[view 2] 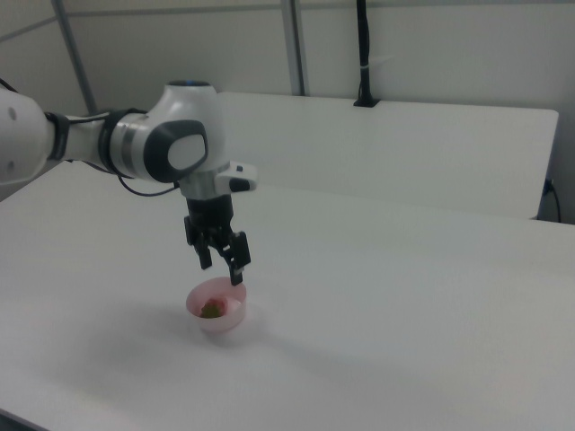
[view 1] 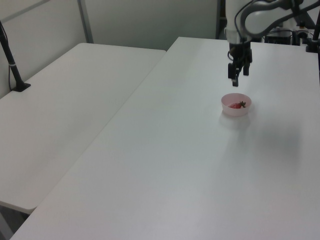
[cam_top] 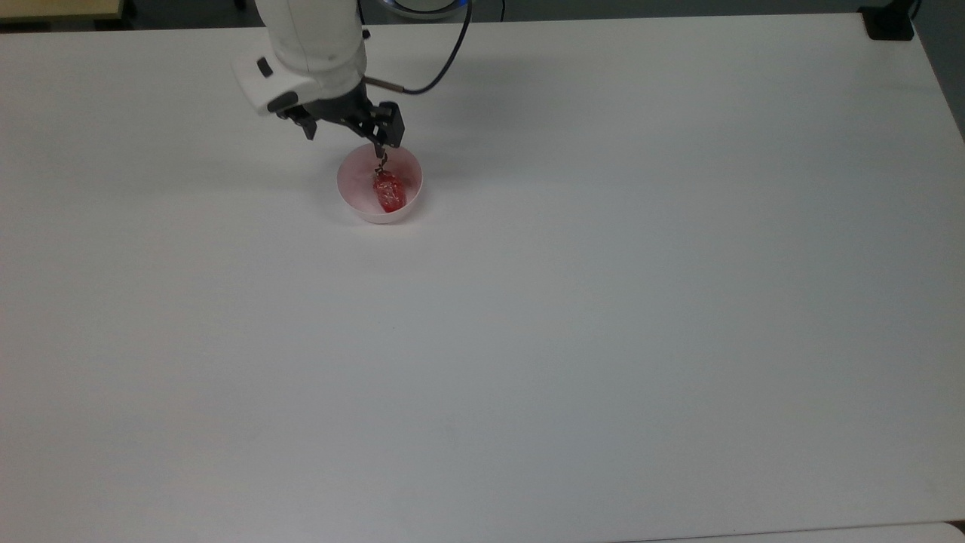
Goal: Pick up strawberry from bowl
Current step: 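Move the open gripper over the pink bowl and lower it, then close the gripper on the red strawberry inside the bowl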
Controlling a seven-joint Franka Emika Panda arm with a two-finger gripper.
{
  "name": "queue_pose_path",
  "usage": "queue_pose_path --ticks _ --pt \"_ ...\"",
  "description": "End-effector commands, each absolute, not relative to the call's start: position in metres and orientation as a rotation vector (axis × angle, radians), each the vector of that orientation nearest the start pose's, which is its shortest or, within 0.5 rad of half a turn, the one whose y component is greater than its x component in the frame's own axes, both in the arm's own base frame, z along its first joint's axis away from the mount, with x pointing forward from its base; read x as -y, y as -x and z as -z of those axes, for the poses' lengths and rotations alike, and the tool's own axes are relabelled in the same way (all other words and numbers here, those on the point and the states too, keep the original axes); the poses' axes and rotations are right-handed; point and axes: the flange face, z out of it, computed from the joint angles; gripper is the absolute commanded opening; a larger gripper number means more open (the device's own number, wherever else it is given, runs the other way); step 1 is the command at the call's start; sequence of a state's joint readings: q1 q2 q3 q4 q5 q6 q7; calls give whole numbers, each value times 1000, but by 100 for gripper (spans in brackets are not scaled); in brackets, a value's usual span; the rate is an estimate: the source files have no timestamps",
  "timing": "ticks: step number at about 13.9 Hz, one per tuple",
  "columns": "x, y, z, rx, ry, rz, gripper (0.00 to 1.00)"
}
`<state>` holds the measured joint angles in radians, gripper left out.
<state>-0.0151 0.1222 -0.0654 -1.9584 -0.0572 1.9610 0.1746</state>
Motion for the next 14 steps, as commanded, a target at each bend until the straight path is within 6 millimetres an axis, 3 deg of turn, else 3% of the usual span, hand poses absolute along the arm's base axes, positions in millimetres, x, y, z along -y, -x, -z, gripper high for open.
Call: queue_pose_path --ticks 1,4,9,12,14 --pt "42 -574 -374 -440 3144 -239 79" --pt "27 -580 -350 -408 3148 -260 71" --pt "10 -585 -335 -383 3146 -248 59" --pt "7 -585 -319 -367 3148 -282 60" --pt "7 -583 -308 -357 3159 -311 66"
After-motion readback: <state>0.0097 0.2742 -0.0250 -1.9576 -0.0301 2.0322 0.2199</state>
